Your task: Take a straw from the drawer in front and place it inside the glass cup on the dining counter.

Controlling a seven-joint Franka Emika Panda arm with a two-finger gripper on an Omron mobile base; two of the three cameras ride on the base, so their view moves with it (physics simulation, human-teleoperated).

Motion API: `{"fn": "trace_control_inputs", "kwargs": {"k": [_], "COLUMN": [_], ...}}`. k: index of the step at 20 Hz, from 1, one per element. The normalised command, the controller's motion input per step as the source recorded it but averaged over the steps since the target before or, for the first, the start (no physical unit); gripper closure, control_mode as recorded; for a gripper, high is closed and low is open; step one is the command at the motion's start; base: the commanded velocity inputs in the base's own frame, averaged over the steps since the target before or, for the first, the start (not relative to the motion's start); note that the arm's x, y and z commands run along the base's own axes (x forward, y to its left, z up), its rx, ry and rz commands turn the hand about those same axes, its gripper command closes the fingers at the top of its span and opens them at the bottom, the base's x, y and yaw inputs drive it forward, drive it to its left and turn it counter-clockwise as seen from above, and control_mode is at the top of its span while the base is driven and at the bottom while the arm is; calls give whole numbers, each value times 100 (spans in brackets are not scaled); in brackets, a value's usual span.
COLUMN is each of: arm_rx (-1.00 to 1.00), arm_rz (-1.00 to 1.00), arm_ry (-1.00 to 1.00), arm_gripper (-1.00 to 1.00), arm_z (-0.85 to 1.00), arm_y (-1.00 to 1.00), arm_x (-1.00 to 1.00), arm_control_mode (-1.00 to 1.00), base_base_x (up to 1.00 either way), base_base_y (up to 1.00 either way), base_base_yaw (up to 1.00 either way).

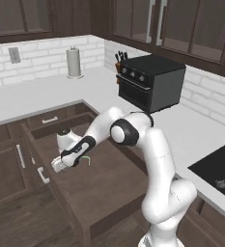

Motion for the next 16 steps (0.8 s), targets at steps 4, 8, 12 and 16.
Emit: {"fn": "trace_control_inputs", "kwargs": {"k": [4, 8, 12, 16], "arm_rx": [0, 0, 0, 0], "arm_rz": [-24, -26, -19, -7], "arm_ry": [7, 16, 14, 2], "arm_gripper": [-100, -100, -100, -100], "arm_z": [38, 31, 4, -16], "arm_y": [-28, -77, -67, -28], "arm_x": [51, 69, 47, 9], "arm_control_mode": [-100, -100, -100, -100], "base_base_x": [0, 0, 0, 0], "base_base_y": [0, 0, 0, 0], "base_base_yaw": [0, 0, 0, 0]}}
